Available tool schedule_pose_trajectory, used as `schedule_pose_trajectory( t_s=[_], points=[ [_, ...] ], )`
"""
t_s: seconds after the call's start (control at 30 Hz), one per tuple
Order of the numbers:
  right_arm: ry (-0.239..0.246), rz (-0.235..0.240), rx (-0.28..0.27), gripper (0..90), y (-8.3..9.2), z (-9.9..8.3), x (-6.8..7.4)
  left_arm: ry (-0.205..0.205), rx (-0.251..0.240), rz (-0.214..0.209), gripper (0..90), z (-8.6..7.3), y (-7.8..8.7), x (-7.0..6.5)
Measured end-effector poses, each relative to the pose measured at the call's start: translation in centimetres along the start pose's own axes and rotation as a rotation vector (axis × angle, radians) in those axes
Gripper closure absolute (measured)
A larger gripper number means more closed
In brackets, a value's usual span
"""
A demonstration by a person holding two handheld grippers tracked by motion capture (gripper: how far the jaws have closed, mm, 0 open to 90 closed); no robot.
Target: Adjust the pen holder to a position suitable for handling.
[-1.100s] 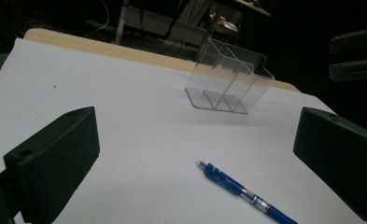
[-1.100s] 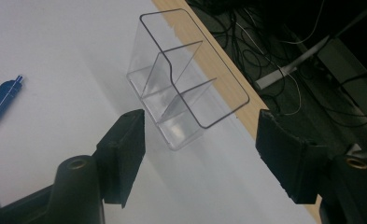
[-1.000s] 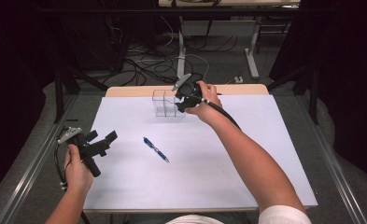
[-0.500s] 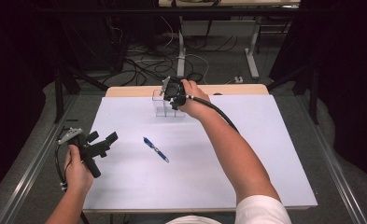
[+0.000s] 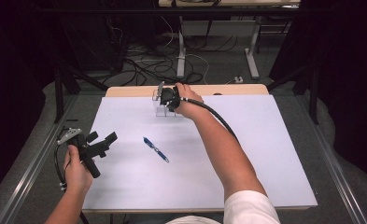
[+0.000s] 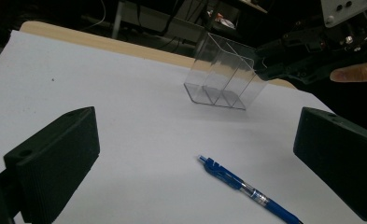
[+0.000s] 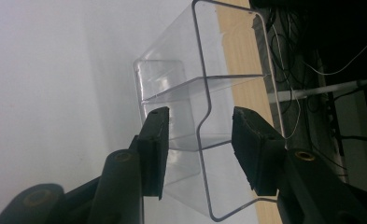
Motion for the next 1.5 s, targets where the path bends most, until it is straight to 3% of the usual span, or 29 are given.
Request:
schedule_pose_trajectory(
  t_s=[0.13,0.57,0.67,0.87,1.07,1.2,1.5],
  points=[
    [0.007,0.011,0.028,57.8,-0.4,-0.2,0.2,0.004,0.001,-0.005,0.2,-0.1,-0.1,-0.1],
    [0.007,0.044,0.032,62.3,-1.5,-0.4,0.7,0.003,-0.003,-0.008,0.2,-0.2,-0.2,-0.1],
    [-0.002,0.047,0.009,68.0,-1.5,-0.3,0.7,0.000,-0.002,-0.005,0.2,-0.2,-0.2,0.0],
    [-0.001,0.070,0.051,82.8,-0.9,-0.2,1.1,-0.002,0.001,-0.008,0.2,-0.2,-0.1,-0.1],
    [0.001,0.102,0.055,86.0,-0.6,-0.1,1.9,0.005,0.003,-0.007,0.2,-0.3,-0.2,-0.2],
    [0.019,0.123,0.061,87.7,-0.4,-0.1,2.4,0.008,0.005,-0.006,0.2,-0.3,-0.2,-0.2],
    [0.078,0.118,0.072,89.0,0.4,0.2,3.1,0.008,0.004,-0.001,0.2,-0.3,-0.1,-0.1]
  ],
)
Point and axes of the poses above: each handheld gripper's, and its own axes: y roughly backward along the jaws, z roughly out of its top, x roughly to its left, the point moved 9 cm from there along -y, roughly forward along the jaws, and after that the axes turned 14 degrees about -x, right-handed, at the moved point
